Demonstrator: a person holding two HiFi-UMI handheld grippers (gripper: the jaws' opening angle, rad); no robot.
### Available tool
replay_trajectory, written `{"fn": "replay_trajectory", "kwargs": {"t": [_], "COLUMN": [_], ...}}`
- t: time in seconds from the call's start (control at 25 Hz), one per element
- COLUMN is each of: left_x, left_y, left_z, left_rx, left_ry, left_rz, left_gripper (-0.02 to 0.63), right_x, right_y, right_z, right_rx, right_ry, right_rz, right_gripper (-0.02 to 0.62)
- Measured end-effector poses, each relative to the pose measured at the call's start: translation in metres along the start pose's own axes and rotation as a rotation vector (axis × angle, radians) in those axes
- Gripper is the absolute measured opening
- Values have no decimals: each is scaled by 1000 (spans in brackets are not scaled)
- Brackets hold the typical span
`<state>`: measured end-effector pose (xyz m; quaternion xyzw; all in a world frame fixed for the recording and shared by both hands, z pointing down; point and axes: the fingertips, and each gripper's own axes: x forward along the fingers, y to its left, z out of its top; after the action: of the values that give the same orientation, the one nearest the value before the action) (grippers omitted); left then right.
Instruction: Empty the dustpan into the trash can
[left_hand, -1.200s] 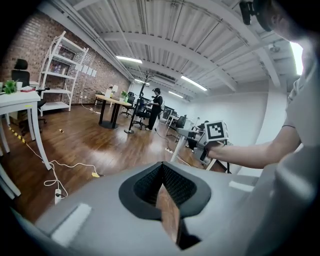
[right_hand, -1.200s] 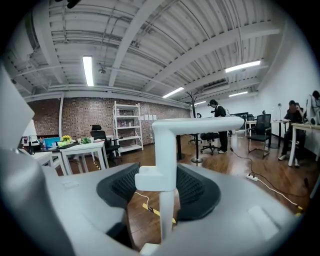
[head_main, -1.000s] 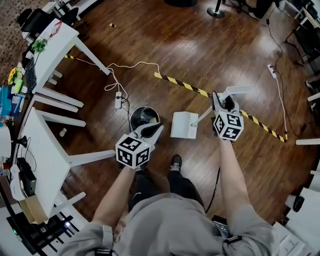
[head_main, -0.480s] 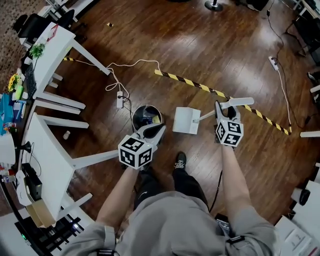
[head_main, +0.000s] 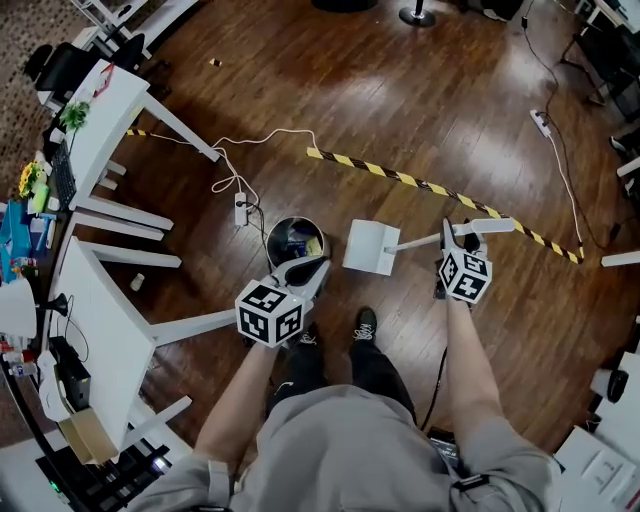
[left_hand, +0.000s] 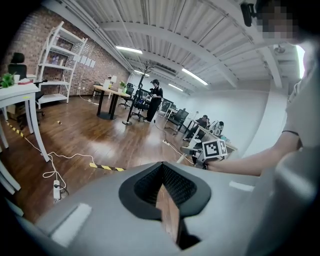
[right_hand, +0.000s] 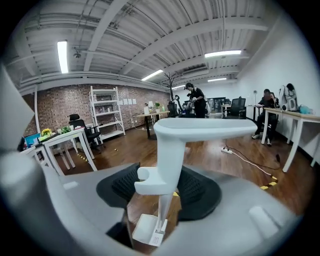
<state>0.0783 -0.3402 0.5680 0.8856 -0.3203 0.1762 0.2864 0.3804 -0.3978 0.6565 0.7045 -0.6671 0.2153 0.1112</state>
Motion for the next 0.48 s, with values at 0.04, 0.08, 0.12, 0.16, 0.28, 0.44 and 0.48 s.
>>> {"fn": "replay_trajectory", "kwargs": {"t": [0.04, 0.08, 0.12, 0.16, 0.28, 0.44, 0.48], "left_x": [-4, -7, -10, -13, -19, -24, -25], "left_y": [-2, -4, -5, -5, -4, -7, -6], "left_z": [0, 1, 1, 0, 1, 18, 22], "left_rx": [7, 16, 25, 32, 46, 91, 96], "left_ry": [4, 9, 15, 20, 28, 12, 3], "left_rz": [-6, -13, -20, -27, -43, -75, -79], "left_gripper": [5, 5, 5, 5, 5, 5, 5], "right_x": [-3, -5, -8, -11, -19, -34, -38], "right_y": [-1, -2, -2, -2, 1, 2, 8], "right_z": [-3, -5, -8, -11, -19, -32, -34], "right_rx": [0, 1, 6, 15, 47, 104, 108], "right_ry": [9, 18, 29, 39, 67, 111, 123], "right_rz": [-13, -25, -36, -43, -64, -103, -93], "right_gripper": [213, 213, 213, 214, 243, 268, 268]}}
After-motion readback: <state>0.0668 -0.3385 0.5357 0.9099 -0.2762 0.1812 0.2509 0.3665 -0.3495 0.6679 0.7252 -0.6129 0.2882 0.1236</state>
